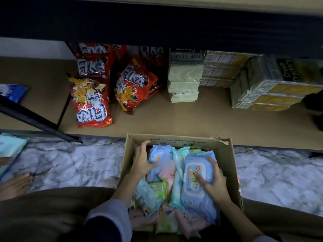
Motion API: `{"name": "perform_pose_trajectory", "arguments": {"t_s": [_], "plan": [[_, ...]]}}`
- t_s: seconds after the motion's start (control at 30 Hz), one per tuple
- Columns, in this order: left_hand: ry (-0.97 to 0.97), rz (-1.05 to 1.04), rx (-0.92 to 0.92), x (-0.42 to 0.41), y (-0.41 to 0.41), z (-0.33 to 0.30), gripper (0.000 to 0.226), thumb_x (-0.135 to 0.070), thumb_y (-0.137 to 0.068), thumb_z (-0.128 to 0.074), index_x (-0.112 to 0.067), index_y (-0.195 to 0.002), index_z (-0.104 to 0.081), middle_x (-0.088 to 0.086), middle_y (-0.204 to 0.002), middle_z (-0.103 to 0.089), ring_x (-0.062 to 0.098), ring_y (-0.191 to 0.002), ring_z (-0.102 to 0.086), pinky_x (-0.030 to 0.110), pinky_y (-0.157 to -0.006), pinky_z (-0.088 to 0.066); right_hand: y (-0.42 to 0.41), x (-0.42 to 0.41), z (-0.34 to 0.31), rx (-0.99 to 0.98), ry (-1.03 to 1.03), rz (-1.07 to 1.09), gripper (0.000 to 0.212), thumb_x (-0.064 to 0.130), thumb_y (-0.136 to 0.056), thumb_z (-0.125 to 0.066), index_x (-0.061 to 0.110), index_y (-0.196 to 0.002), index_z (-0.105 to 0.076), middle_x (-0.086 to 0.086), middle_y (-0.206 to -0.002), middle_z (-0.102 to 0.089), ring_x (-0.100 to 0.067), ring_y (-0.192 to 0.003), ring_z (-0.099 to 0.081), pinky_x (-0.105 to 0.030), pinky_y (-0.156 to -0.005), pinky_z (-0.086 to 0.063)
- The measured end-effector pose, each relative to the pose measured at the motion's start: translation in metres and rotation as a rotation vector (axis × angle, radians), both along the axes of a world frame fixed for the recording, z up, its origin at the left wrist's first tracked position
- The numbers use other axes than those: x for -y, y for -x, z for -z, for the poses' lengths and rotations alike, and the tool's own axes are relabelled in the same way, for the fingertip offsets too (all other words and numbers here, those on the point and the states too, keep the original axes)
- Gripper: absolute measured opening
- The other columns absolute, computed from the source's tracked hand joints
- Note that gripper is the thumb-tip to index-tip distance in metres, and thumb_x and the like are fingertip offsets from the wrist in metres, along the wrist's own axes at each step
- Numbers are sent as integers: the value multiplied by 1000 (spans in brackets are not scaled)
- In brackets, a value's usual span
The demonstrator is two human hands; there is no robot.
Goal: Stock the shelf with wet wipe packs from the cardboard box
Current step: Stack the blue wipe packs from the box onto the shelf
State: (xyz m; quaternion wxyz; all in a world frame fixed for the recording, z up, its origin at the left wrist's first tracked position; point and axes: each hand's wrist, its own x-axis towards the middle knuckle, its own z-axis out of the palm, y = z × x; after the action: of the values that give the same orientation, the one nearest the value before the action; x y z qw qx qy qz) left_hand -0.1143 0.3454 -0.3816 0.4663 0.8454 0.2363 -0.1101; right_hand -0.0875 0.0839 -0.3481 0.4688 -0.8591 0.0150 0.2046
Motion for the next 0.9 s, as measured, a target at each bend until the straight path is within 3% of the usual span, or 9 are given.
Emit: {"name": "perform_pose_trajectory", "arguments": {"t_s": [0.07, 0.17, 0.37, 0.47, 0.53, 0.67, 0.8, 0.9], "plan": [[-140, 169, -97, 2, -6, -4, 86, -28, -70, -78, -29, -139, -27, 6, -135, -37, 27, -128, -34, 40, -100, -31, 3, 0, 4, -15, -18, 5, 74, 63, -66, -66, 66, -126, -23, -2, -135, -43, -19, -125, -45, -47, -105, -39], [-265, 335, -176, 7, -13, -6, 71, -30, -78, -69, -40, -137, -30, 2, -134, -41, 24, -129, -30, 41, -99, -27, 3, -3, 8, -47, 16, -22, 93, 63, -62, -69, 60, -135, -12, -4, -142, -37, -20, -131, -40, -46, -105, -39], [-334, 333, -161, 8, -17, -7, 56, -31, -75, -72, -35, -124, -45, 5, -121, -50, 26, -124, -39, 38, -100, -26, -8, 2, 11, -79, 65, -69, 97, 63, -46, -79, 50, -129, -31, -8, -118, -53, -23, -112, -55, -44, -98, -46], [-403, 354, -78, 12, -9, -16, 53, -31, -76, -71, -32, -123, -48, 5, -116, -52, 24, -115, -47, 32, -100, -24, -7, 3, 0, -51, 79, -65, 83, 33, -62, -84, 40, -130, -38, -3, -113, -48, -22, -112, -49, -36, -100, -42], [-409, 345, -25, 12, -1, -22, 50, -28, -76, -71, -28, -122, -51, 7, -114, -52, 26, -112, -48, 33, -100, -27, -5, 7, -11, -7, 99, -100, 78, 28, -67, -82, 38, -131, -38, 5, -116, -47, -19, -114, -42, -30, -95, -39], [-347, 257, 57, 17, 16, -45, 46, -18, -77, -72, -25, -119, -54, 9, -113, -45, 29, -115, -42, 31, -104, -32, -1, 16, -42, 41, 125, -136, 77, 39, -68, -80, 46, -131, -36, -7, -104, -49, -18, -101, -46, -21, -75, -38], [-333, 167, 128, 22, 31, -81, 45, -13, -78, -70, -24, -119, -56, 9, -115, -42, 28, -112, -46, 31, -101, -35, 6, 22, -74, 68, 86, -140, 77, 54, -60, -75, 51, -128, -40, -6, -115, -53, -17, -104, -52, -35, -92, -46], [-369, 174, 204, 24, 35, -117, 44, -19, -82, -66, -35, -120, -51, 8, -112, -42, 30, -106, -47, 30, -95, -36, 9, 23, -101, 138, 57, -173, 78, 56, -54, -74, 47, -125, -43, -7, -119, -56, -21, -112, -52, -32, -94, -44]]}}
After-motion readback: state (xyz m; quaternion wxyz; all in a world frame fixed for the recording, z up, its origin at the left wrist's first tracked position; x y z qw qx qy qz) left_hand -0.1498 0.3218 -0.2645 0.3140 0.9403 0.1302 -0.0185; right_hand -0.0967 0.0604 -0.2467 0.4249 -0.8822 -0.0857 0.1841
